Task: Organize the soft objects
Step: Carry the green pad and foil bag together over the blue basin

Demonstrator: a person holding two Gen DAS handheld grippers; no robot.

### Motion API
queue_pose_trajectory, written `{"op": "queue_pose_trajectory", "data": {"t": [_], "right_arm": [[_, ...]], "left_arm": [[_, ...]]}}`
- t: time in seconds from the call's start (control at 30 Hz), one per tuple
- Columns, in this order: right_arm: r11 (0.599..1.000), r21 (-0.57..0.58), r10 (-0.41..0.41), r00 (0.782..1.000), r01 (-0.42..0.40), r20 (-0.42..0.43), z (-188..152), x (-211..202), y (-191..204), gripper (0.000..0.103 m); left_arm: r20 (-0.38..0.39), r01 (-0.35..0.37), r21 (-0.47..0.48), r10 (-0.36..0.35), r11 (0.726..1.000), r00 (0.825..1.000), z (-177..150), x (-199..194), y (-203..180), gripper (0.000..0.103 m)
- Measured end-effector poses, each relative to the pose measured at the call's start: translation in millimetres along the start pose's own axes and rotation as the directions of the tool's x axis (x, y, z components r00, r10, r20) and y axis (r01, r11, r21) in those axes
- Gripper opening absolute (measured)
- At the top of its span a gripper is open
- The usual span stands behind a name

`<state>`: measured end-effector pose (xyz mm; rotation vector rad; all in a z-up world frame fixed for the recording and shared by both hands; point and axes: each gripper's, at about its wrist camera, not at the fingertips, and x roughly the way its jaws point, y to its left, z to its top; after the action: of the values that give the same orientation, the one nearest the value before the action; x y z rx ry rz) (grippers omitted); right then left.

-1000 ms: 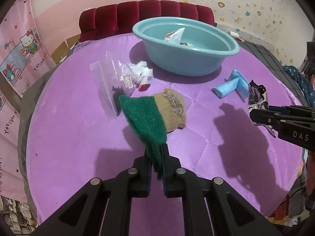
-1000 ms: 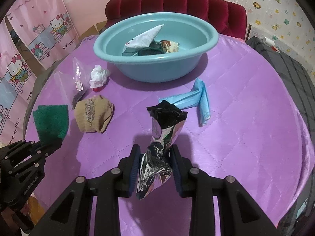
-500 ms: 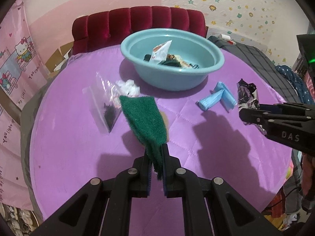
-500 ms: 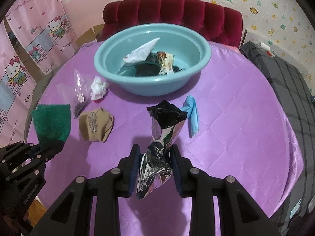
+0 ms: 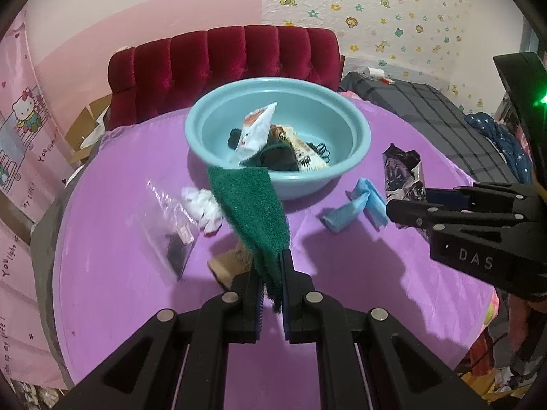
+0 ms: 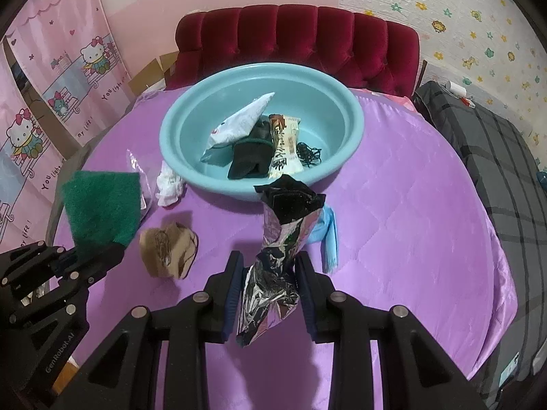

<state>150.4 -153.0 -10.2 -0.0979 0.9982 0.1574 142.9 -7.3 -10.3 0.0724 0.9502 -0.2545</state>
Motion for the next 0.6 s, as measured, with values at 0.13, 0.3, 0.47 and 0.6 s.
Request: {"op": "queue_pose_trajectory", "data": {"t": [0.13, 0.3, 0.47, 0.6], "right_arm": [[1.000, 0.006, 0.002, 1.000, -0.002, 0.001, 15, 3, 0, 0.033], [1.000, 0.010, 0.007, 1.000, -0.007, 0.009, 35, 6, 0, 0.033], [1.000, 0.011, 0.010, 1.000, -0.010, 0.013, 57, 13, -1, 0.034], [1.000, 0.017, 0.023, 1.000, -0.023, 0.017, 74, 20, -3, 0.034]], "left_arm": [[0.010, 0.008, 0.009, -0.008, 1.000, 1.000, 15, 5, 0, 0.009], [0.018, 0.020, 0.022, -0.020, 1.000, 1.000, 35, 13, 0, 0.009], [0.023, 0.036, 0.025, -0.037, 0.999, 0.999, 54, 21, 0, 0.009], [0.023, 0.049, 0.034, -0.050, 0.998, 0.998, 71, 30, 1, 0.009]]}}
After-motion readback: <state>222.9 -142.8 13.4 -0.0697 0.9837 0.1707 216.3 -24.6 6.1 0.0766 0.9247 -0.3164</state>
